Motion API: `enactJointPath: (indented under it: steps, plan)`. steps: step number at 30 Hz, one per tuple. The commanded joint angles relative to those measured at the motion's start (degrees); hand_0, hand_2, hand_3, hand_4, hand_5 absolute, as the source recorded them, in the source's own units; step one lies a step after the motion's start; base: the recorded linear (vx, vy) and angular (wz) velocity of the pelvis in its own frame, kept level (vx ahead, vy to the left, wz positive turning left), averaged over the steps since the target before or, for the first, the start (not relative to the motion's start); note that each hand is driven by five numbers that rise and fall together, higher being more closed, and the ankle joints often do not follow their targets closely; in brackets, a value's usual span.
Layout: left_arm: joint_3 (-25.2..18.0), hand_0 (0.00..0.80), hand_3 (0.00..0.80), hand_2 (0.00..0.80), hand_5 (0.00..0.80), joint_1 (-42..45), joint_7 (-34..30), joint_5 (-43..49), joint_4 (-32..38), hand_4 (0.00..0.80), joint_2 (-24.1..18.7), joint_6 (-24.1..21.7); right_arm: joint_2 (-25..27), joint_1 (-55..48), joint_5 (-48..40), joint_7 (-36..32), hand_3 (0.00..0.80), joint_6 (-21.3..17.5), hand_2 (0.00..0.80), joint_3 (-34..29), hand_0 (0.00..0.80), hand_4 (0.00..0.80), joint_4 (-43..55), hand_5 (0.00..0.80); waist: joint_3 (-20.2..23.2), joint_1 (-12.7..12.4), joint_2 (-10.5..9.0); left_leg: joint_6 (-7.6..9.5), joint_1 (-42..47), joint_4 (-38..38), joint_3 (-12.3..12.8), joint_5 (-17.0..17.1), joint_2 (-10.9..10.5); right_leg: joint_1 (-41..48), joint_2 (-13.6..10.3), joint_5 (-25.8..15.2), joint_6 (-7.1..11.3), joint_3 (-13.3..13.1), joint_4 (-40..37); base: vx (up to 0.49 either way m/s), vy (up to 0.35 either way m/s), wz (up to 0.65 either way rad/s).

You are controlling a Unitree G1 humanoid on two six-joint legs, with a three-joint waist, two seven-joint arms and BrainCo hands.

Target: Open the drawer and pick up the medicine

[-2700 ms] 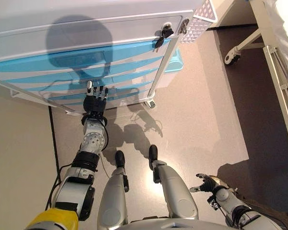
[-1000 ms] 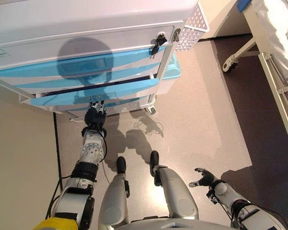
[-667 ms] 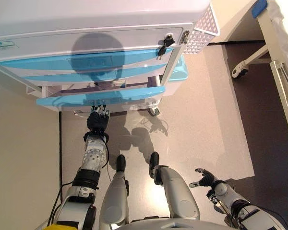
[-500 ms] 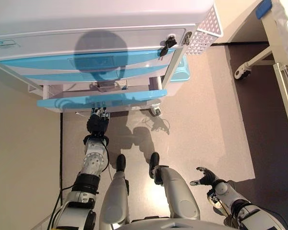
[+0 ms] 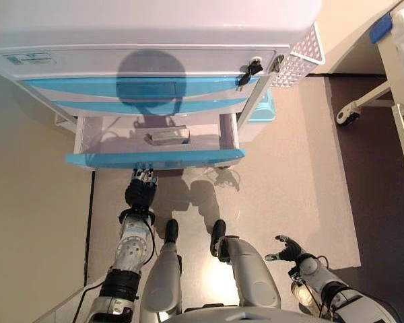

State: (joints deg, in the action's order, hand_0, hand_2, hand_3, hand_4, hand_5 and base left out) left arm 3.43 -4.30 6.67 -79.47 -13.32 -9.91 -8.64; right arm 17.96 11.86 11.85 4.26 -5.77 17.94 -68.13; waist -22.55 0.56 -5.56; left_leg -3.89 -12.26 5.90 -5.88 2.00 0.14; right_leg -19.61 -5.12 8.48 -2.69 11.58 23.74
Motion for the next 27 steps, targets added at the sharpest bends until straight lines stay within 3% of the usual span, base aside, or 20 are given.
enactJointPath:
  steps: [1,13,27]
  plan:
    - [-4.86,0.800,0.800,0.800,0.800,0.26,-13.01,6.00,23.87,0.800,-2.65,-8.15,2.10,-5.10,1.81,0.79,0.000,1.80,0.000,-0.51,0.000,0.000,-6.58,0.000,11.30,-3.49,6.76,5.71,-2.54,1.33,1.24,-0.53,-6.35,4.02,-2.54,-4.78,5.56,-1.28,-2.85,0.019,0.031,0.15]
    - [-9.66,0.800,0.800,0.800,0.800,9.78,-15.06,8.44,26.74,0.800,-3.08,-6.34,1.01,-6.96,4.65,-0.25,0.000,2.65,0.000,-1.09,0.000,0.000,-8.19,0.000,16.36,-6.51,6.58,6.01,3.58,-2.49,-0.40,-0.54,-7.04,12.06,-2.80,-5.04,6.81,2.29,-9.56,0.036,0.008,0.10]
    - [-14.39,0.800,0.800,0.800,0.800,12.38,-15.41,10.32,32.78,0.800,-2.80,-8.08,-0.61,-7.65,6.68,-1.38,0.000,2.60,0.000,-0.13,0.000,0.000,-9.72,0.000,21.04,-8.35,5.54,6.38,9.71,-5.72,-1.06,-1.15,-7.04,18.90,-2.36,-4.45,7.31,3.04,-13.75,0.054,-0.018,0.03]
